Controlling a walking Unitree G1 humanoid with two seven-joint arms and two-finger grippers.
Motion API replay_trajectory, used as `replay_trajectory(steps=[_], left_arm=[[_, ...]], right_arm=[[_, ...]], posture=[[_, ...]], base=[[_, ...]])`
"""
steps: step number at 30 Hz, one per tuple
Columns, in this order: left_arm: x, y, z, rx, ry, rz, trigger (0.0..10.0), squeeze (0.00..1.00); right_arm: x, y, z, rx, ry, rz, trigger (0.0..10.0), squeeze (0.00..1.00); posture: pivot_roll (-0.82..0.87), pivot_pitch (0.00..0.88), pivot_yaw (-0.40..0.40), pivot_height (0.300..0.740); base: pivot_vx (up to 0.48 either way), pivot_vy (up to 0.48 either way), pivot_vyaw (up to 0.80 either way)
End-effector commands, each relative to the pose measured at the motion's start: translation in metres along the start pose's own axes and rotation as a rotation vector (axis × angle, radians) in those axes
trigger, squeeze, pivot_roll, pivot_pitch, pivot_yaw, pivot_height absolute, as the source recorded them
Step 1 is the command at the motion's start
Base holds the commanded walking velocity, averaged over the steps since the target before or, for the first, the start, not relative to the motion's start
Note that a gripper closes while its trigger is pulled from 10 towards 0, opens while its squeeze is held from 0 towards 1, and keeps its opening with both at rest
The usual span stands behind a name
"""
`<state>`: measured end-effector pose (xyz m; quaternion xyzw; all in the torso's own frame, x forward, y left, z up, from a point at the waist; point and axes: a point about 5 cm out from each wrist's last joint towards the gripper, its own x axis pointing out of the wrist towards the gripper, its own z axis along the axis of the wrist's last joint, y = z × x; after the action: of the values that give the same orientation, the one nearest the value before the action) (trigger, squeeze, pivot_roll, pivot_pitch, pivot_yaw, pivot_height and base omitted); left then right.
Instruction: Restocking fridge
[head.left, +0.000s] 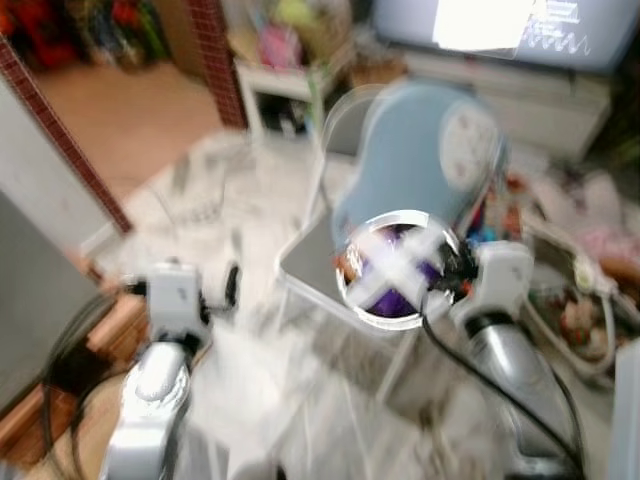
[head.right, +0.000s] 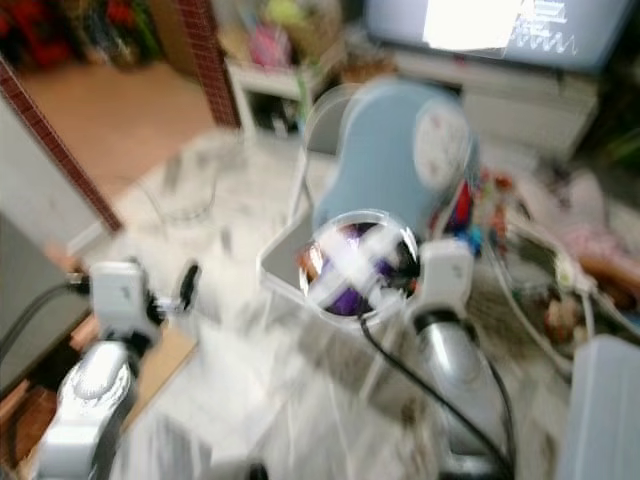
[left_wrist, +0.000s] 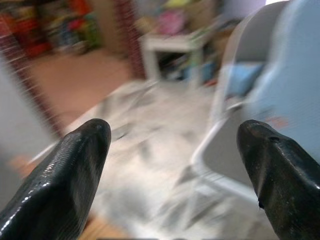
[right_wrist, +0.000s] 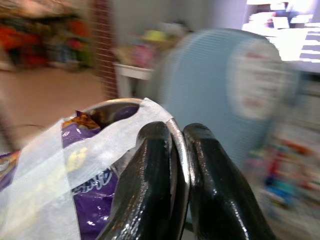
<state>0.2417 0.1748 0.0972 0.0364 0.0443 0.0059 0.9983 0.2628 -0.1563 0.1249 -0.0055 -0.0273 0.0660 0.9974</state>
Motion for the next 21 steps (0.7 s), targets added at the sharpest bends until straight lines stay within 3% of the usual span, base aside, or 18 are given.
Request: replay_trajectory(steps=[1,14,18,21], left_arm=[[0.0,-0.003,0.004,-0.004,-0.017,-0.003,10.0,0.0],[-0.002,-0.01,0.002,-0.031,-0.004,-0.032,10.0,0.0],[-0.002,-0.012,0.002,-0.031,0.001,-0.049,10.0,0.0],[-0.003,-0.014,0.003,-0.03,-0.004,-0.064,10.0,0.0]], right_arm=[[-0.002,-0.007,0.004,-0.01,-0.014,-0.014,10.0,0.0],[-0.002,-0.005,0.004,-0.009,-0.007,-0.007,10.0,0.0],[-0.002,-0.005,0.003,-0.005,-0.004,-0.003,10.0,0.0],[-0.002,-0.005,0.003,0.006,0.0,-0.005,10.0,0.0]], posture=[[-0.03,0.086,0.053,0.74],[-0.03,0.095,0.05,0.74],[-0.03,0.099,0.05,0.74],[-0.03,0.1,0.05,0.74]], base=[[0.0,0.0,0.8],[0.0,0.0,0.8],[0.0,0.428,0.7],[0.0,0.48,0.0]])
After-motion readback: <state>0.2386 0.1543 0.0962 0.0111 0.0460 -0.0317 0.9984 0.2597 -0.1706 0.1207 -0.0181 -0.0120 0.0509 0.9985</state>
